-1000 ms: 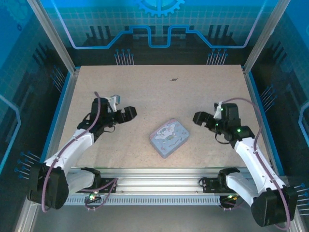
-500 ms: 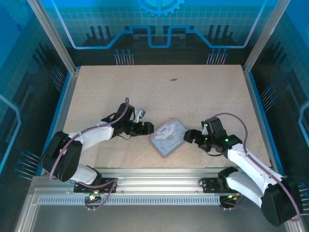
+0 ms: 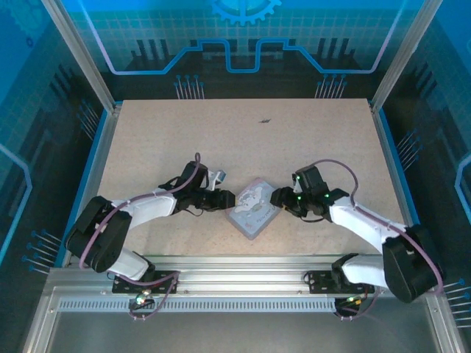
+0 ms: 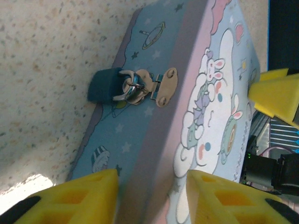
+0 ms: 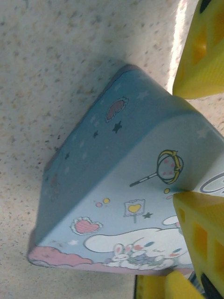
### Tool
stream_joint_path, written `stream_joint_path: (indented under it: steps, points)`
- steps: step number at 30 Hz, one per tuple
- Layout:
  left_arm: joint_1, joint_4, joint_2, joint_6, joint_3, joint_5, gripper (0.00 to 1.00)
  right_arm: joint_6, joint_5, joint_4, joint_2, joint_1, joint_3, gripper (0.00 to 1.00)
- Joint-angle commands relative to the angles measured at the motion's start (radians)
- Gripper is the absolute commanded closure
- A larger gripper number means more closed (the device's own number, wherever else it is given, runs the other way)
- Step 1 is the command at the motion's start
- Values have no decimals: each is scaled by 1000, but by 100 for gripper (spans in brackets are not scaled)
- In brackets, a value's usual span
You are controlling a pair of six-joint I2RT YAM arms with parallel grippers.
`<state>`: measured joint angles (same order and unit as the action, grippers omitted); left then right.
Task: Unlock a padlock with a key
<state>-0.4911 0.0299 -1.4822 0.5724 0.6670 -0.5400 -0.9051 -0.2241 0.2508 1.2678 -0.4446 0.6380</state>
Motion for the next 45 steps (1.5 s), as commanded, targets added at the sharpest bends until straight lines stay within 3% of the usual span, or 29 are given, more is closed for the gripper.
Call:
stream_joint_path:
  steps: [1, 14, 21, 26, 30, 33, 38, 45]
  points:
    - [-9, 28, 49, 26, -46, -18, 59, 32, -10, -47, 82, -23, 84, 44]
    - [-32, 123, 229, 171, -219, 64, 63, 145, -76, 69, 563, -100, 612, 43]
    - [-104, 133, 240, 216, -215, 157, 55, 207, -37, 179, 601, -114, 728, 33]
    - [-103, -52, 353, 189, -166, 282, 39, 248, 47, 271, 485, -97, 681, 23]
    - [-92, -212, 432, 147, -97, 374, 30, 239, 78, 296, 349, -94, 583, 20]
    - [-40, -301, 417, 99, -21, 384, 27, 199, 80, 298, 245, -104, 481, 19]
    - [57, -351, 274, -24, 138, 377, 26, 74, 80, 240, 73, -160, 272, 19]
    - [111, -426, -71, -175, 437, 317, 26, -85, 60, 82, -3, -261, 89, 24]
